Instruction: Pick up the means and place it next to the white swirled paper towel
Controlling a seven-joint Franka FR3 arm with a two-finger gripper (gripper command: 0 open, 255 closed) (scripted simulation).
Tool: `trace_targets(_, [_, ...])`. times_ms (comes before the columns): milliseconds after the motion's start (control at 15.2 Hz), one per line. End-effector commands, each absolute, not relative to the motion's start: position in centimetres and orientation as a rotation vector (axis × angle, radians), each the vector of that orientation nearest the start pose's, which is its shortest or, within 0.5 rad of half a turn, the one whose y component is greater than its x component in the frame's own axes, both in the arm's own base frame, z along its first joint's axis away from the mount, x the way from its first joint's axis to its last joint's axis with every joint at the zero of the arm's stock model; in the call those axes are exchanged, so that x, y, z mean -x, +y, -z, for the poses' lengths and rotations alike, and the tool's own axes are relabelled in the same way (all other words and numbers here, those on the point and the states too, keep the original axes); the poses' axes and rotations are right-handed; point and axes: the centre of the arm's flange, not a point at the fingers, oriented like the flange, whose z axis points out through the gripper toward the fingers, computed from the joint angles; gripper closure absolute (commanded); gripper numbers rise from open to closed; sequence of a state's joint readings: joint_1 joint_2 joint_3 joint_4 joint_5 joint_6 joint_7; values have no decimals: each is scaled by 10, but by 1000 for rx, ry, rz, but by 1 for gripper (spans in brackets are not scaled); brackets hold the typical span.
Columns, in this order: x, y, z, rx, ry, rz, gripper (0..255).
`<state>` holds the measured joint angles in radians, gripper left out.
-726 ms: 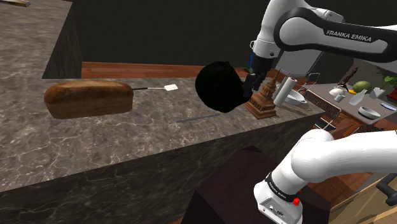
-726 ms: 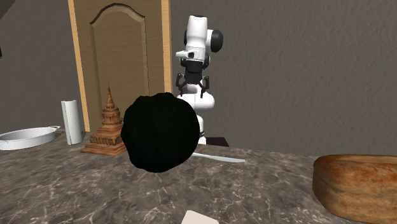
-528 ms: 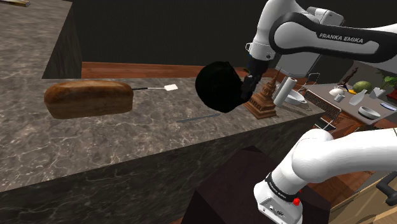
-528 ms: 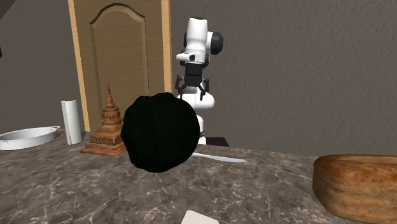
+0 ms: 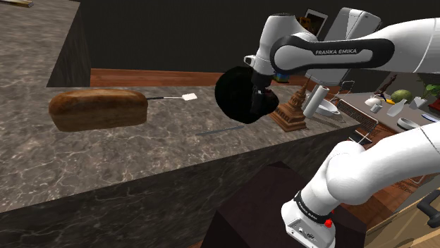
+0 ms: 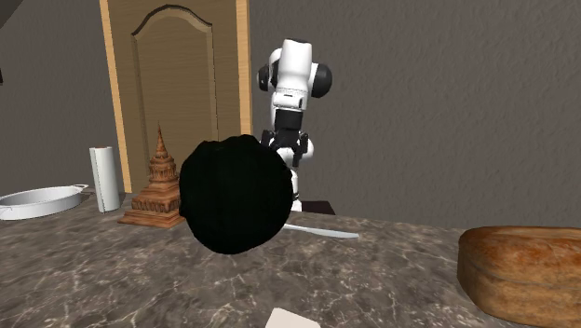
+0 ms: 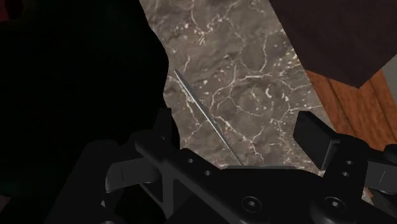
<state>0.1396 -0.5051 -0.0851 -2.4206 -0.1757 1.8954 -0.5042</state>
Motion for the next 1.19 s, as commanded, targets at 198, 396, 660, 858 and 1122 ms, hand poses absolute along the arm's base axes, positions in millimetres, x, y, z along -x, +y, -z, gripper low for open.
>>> trace_targets(198, [-434,24,-423,2883,-1497,-147,0])
trace_targets(396, [-451,43,-395,2724,-1772,-147,0])
trace_targets(660, [-458,52,-370,2635,-1902,-147,0])
trace_targets(858, [-458,50,-354,2635,-1902,-147,0])
trace_targets(1122, [-458,48,-341,2635,-1902,-147,0])
